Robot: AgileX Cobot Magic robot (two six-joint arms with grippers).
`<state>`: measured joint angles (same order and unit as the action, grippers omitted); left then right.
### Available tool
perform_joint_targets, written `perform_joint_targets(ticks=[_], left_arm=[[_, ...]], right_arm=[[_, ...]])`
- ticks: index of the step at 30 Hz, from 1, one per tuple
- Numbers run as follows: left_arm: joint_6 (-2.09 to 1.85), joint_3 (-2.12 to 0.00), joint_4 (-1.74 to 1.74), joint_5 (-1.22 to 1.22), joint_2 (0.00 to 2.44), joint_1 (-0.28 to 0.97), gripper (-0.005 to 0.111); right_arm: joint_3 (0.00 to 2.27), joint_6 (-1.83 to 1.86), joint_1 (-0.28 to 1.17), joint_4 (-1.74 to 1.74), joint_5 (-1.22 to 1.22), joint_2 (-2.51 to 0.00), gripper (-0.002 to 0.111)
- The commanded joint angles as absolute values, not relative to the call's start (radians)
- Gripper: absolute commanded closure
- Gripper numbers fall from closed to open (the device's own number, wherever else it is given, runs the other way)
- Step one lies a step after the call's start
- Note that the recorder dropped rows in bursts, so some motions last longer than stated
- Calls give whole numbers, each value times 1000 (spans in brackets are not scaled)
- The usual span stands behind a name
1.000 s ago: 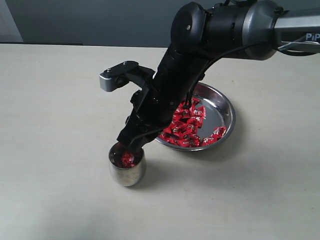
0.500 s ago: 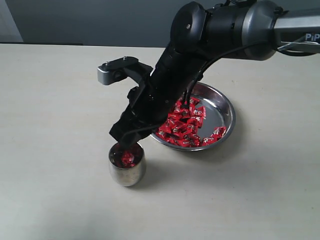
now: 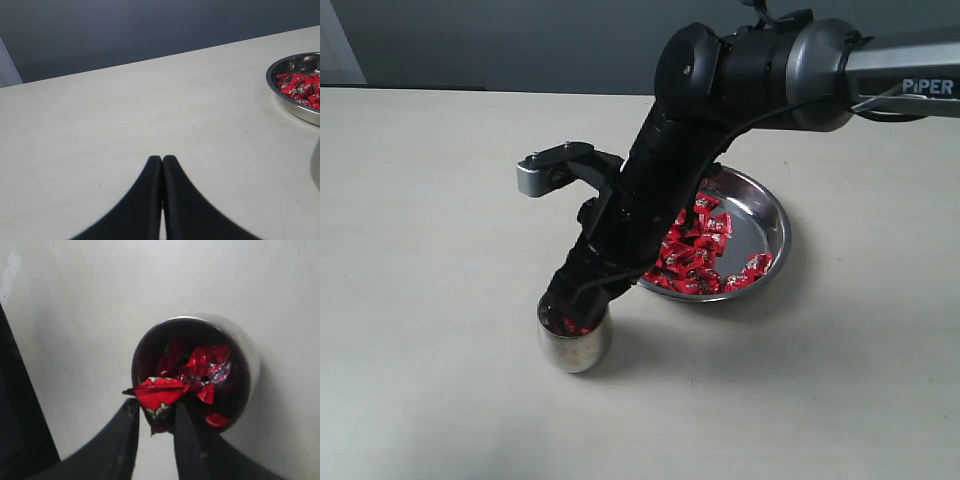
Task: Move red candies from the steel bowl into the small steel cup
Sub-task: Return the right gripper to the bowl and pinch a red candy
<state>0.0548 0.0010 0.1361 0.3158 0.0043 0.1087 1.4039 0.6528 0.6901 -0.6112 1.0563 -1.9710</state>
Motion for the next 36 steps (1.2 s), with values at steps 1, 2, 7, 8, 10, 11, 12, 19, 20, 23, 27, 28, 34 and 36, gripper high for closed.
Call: perform_joint_targets(ticks=[1, 2, 7, 8, 10, 11, 12, 19, 20, 23, 27, 28, 34, 36], left_arm=[[60, 0, 135, 309, 0, 116, 106], [60, 0, 135, 309, 0, 116, 106], [60, 0, 135, 309, 0, 116, 106], [60, 0, 135, 309, 0, 116, 106], [60, 0, 135, 309, 0, 116, 106], [60, 0, 135, 309, 0, 116, 106], [60, 0, 135, 309, 0, 116, 106], [60, 0, 135, 309, 0, 116, 106], [60, 0, 135, 309, 0, 116, 106], [60, 0, 135, 309, 0, 116, 106], [60, 0, 135, 309, 0, 116, 106], [60, 0, 135, 309, 0, 116, 106], [60, 0, 135, 309, 0, 116, 106], [60, 0, 135, 309, 0, 116, 106]], right_arm=[[1402, 687, 689, -636, 1066, -1970, 70], [1402, 687, 689, -643, 1057, -1970, 62], [1402, 687, 689, -648, 1034, -1970, 59], [1402, 687, 689, -648, 1034, -1970, 60], [1402, 687, 689, -644, 1036, -1968, 62], [1402, 687, 687, -632, 1036, -1964, 62], [1402, 687, 685, -613, 1033, -1956, 62], [1460, 538, 646, -267, 946, -1917, 62], [1462, 470, 637, -200, 916, -1917, 62], [1462, 271, 608, -8, 836, -1922, 62], [1462, 247, 571, 27, 815, -1941, 62], [1462, 247, 566, 27, 813, -1947, 62], [1462, 247, 546, 33, 836, -2048, 62], [1462, 229, 546, 65, 817, -2067, 62]])
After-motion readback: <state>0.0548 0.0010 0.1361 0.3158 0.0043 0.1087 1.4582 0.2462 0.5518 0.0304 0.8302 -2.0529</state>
